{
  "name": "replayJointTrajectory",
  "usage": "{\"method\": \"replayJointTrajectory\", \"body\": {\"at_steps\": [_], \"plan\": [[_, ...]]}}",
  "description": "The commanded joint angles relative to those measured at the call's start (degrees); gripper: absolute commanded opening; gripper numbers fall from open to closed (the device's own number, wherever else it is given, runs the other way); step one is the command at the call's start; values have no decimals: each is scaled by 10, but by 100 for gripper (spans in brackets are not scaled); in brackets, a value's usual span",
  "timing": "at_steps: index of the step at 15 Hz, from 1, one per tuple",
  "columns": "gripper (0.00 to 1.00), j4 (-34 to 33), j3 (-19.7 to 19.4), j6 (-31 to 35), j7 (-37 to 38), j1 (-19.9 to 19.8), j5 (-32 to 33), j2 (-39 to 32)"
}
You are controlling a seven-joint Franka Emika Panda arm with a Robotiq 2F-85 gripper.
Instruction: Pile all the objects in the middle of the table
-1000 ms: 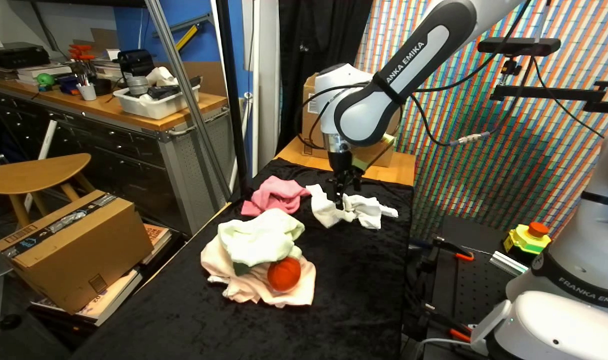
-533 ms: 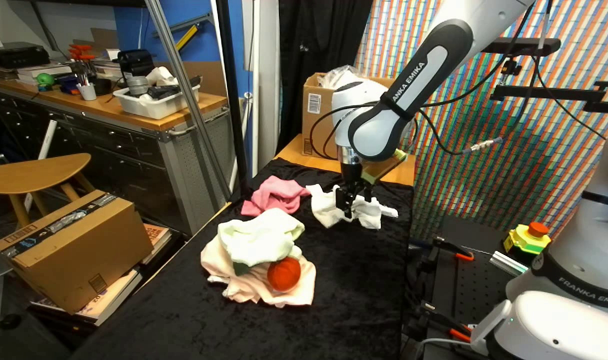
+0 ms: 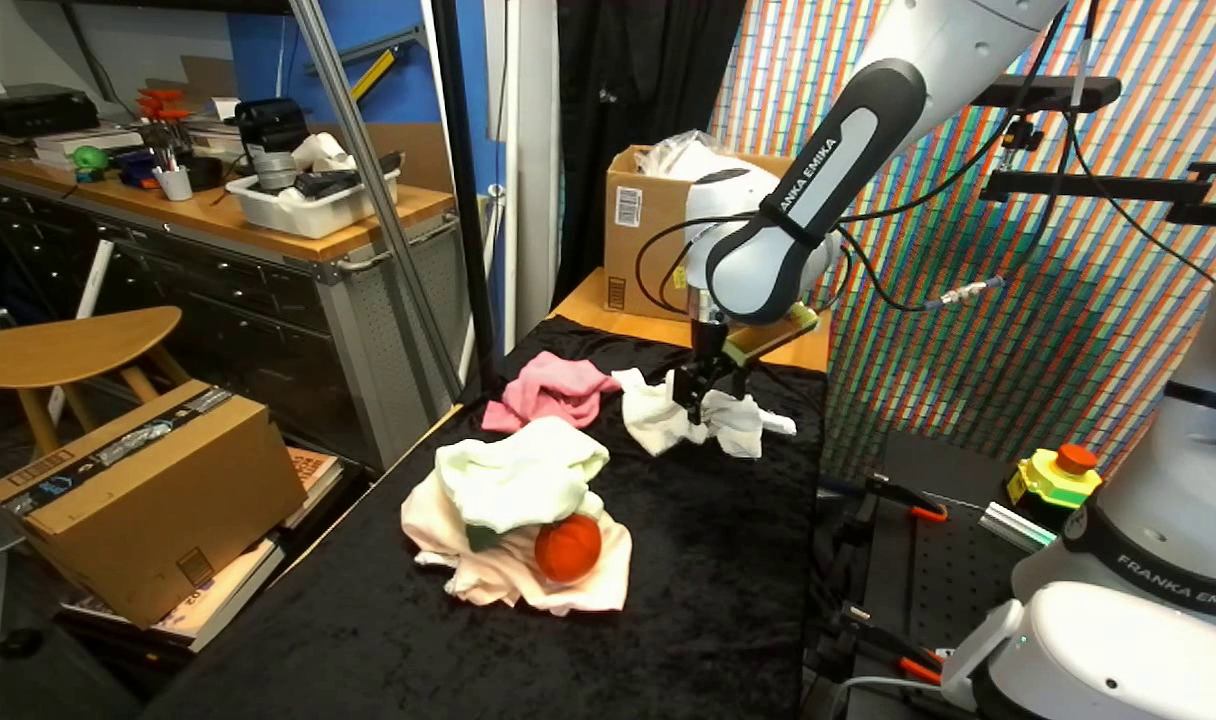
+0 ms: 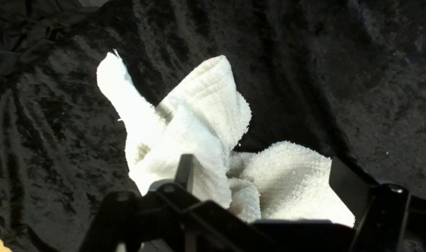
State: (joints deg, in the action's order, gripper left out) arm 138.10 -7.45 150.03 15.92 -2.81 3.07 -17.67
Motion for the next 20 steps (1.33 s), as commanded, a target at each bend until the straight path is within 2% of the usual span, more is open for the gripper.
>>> {"method": "replayJointTrajectory", "body": {"at_steps": [1, 7, 15, 20], "plan": [[100, 1, 6, 26, -7, -8, -42, -6], [100, -3, 18, 31, -18, -9, -94, -14], [100, -12, -6, 35, 29, 6, -77, -33], [100, -23, -19, 65, 57, 12, -76, -52]]}}
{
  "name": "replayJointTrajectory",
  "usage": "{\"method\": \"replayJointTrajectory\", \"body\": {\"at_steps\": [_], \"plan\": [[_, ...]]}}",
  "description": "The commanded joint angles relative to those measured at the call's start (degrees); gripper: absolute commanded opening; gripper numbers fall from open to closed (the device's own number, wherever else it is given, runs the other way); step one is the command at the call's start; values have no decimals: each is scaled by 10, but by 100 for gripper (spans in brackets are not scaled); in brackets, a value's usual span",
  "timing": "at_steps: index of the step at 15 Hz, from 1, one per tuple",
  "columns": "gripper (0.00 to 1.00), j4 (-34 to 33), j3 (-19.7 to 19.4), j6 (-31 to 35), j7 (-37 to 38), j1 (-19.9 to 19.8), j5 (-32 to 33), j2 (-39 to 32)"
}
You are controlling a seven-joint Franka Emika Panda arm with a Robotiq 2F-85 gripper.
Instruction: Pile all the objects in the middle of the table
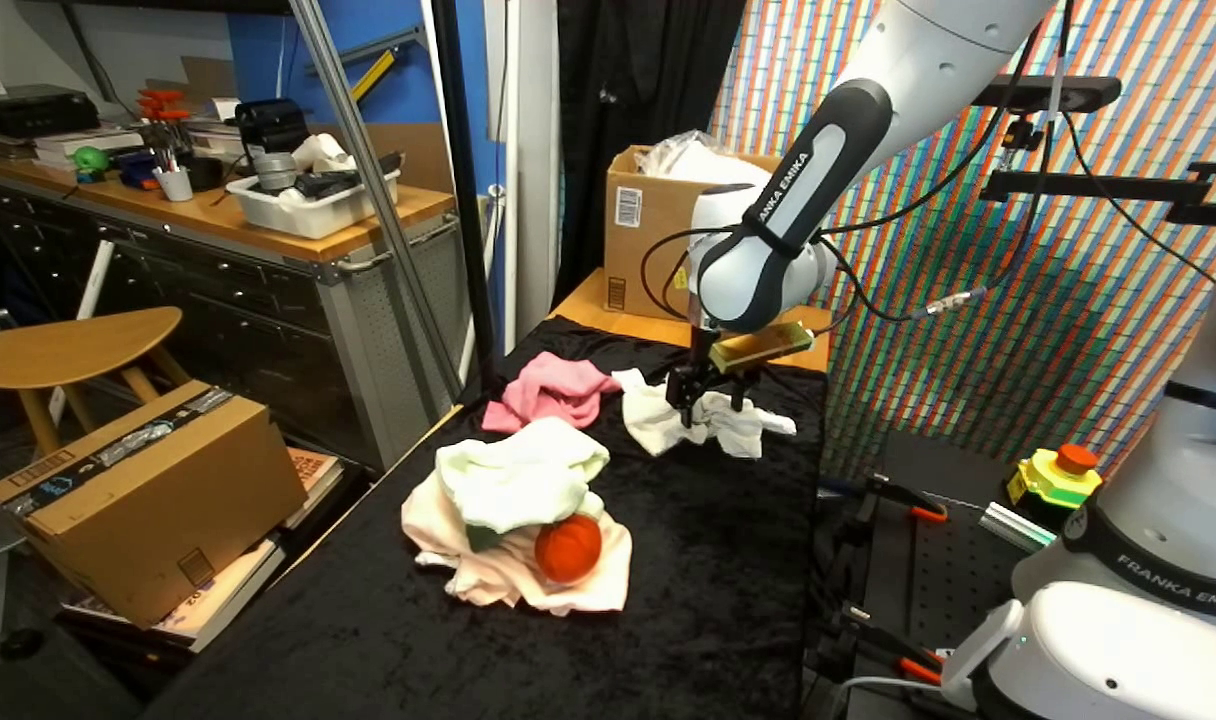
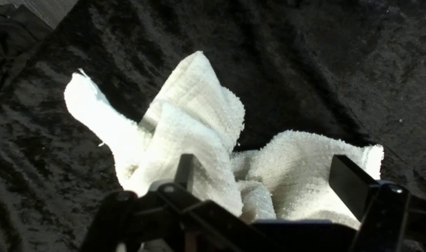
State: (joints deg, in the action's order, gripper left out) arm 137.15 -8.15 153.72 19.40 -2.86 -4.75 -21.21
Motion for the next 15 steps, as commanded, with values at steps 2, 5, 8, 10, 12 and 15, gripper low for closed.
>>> {"method": "replayJointTrajectory", "body": {"at_steps": [2, 5, 8, 10, 12, 15], "plan": [[100, -19, -12, 48, 24, 13, -1, -26], [100, -26, -13, 65, 29, 18, -2, -39], [100, -20, -16, 79, 32, 25, -1, -49], [75, -19, -19, 84, 36, 28, -3, -56], [59, -17, -19, 88, 36, 27, -7, -59], [35, -15, -22, 94, 37, 28, -8, -61]]}}
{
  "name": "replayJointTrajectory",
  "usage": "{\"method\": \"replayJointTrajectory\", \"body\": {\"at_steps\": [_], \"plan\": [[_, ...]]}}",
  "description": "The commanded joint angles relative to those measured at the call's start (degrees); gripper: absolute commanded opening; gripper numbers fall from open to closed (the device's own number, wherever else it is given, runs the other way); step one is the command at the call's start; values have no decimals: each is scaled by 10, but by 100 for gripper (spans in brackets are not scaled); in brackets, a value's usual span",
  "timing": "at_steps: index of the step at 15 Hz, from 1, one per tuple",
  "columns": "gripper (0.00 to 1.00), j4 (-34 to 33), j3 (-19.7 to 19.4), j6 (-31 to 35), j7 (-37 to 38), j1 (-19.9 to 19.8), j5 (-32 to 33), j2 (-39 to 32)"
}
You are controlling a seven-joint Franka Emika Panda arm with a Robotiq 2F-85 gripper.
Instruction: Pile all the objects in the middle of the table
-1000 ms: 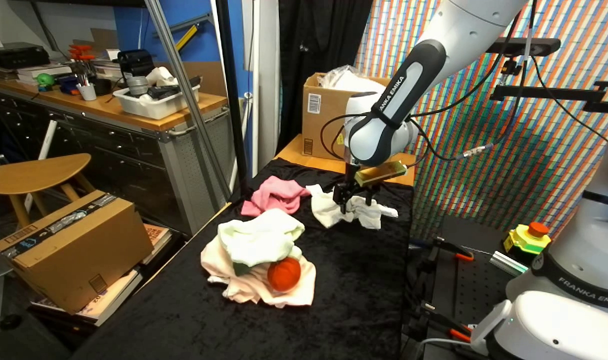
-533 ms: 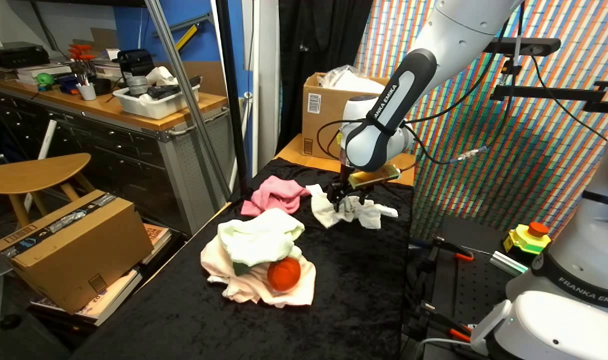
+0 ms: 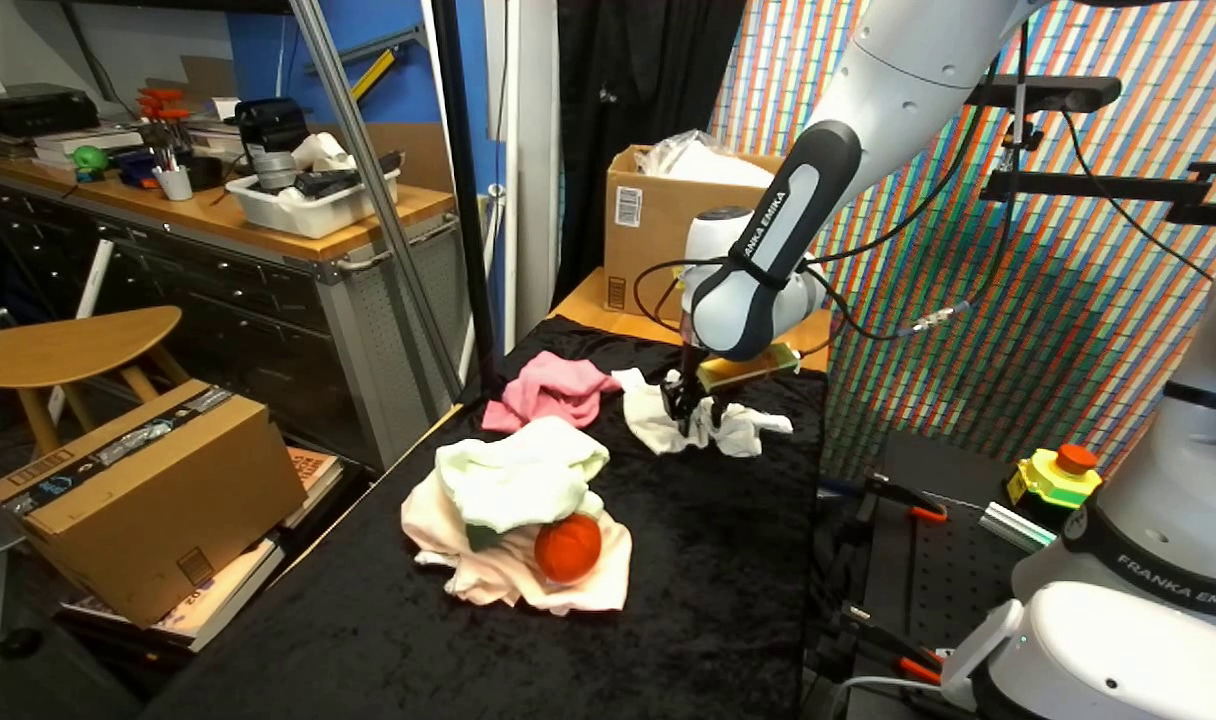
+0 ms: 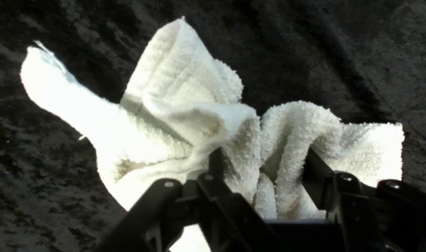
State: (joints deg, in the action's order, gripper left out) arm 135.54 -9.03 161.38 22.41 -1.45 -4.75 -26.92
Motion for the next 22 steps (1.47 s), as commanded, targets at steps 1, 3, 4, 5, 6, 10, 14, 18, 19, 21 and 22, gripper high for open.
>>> {"method": "replayJointTrajectory", "body": {"at_steps": [1, 3, 4, 5, 6, 10, 14, 18, 19, 21, 22], "plan": [[26, 2, -13, 19, 7, 13, -9, -3], [13, 1, -17, 18, 9, 15, -7, -2], [8, -5, -19, 15, 11, 16, -6, -2], [6, -5, -19, 15, 11, 16, -6, -1], [3, -6, -19, 16, 11, 16, -7, 1], [8, -2, -16, 34, 2, 20, -4, 23], [7, -13, -34, 41, 8, 55, 23, 53], [7, -29, -42, 8, -3, 92, 79, 101], [7, -35, -35, -5, -9, 97, 92, 110], [7, -41, -10, -41, -30, 99, 110, 134], [7, -44, 10, -66, -51, 94, 108, 147]]}}
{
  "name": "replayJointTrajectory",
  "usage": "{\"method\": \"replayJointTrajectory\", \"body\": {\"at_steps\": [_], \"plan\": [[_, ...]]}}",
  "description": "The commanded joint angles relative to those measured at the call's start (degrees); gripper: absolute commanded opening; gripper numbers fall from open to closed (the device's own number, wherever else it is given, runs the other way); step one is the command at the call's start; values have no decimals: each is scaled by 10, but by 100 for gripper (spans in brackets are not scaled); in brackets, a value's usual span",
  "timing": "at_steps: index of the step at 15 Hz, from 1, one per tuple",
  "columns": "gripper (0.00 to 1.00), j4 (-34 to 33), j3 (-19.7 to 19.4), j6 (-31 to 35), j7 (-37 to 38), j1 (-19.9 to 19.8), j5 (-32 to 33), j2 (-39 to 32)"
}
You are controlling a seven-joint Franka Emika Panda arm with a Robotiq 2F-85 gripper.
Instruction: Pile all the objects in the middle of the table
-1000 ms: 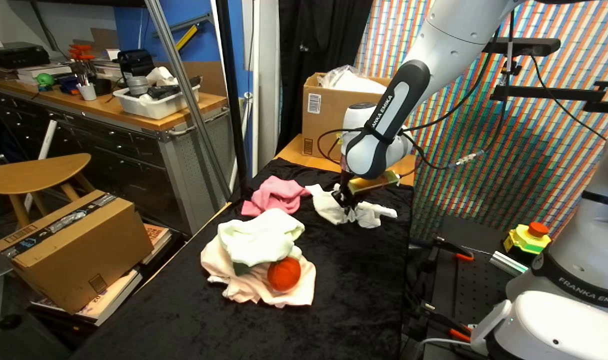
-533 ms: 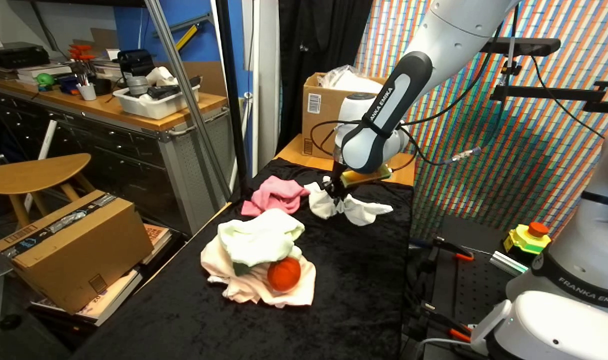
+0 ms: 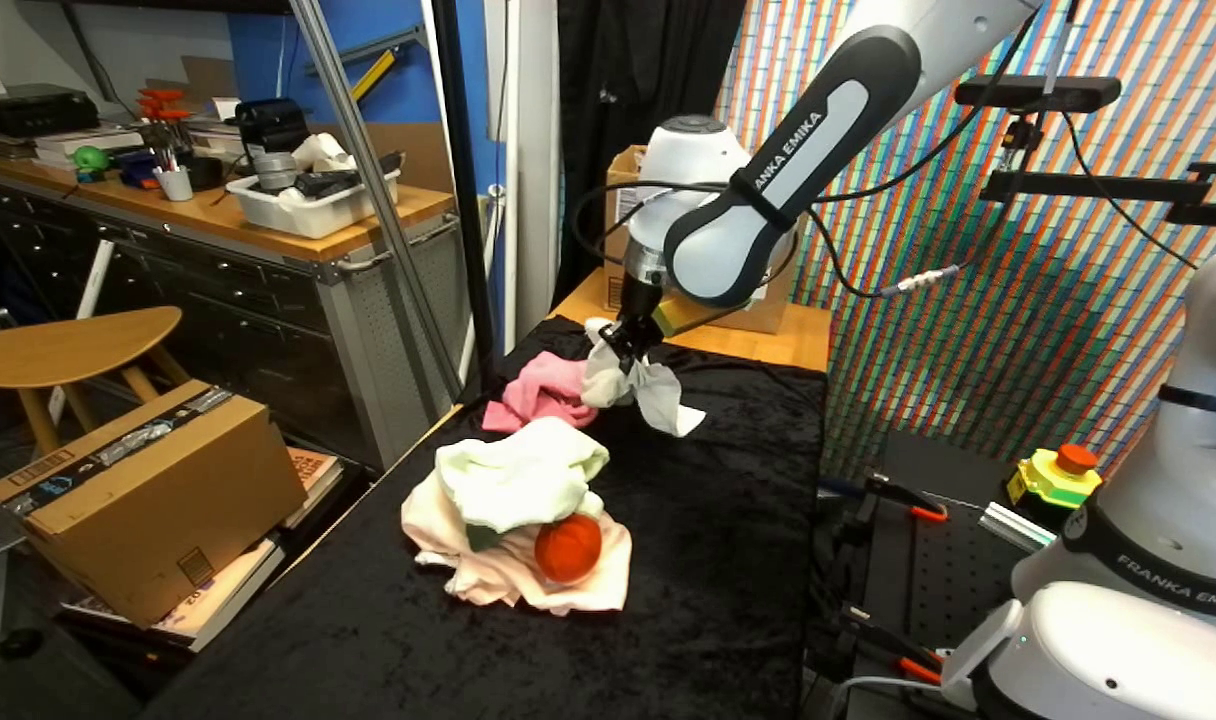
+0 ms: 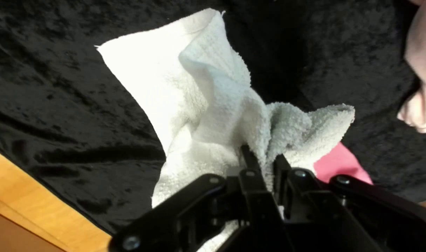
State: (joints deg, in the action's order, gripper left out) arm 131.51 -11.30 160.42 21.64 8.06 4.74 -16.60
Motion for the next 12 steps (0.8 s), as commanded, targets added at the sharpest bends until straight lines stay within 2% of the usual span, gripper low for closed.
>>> {"method": "replayJointTrajectory", "body": {"at_steps": [1, 5, 9, 12], "plan": [[7, -8, 48, -80, -60, -1, 16, 50], [7, -32, 109, -189, -149, -11, -4, 81], [7, -62, 144, -281, -230, -8, 1, 96], [7, -91, 163, -329, -263, -1, 11, 83]]}}
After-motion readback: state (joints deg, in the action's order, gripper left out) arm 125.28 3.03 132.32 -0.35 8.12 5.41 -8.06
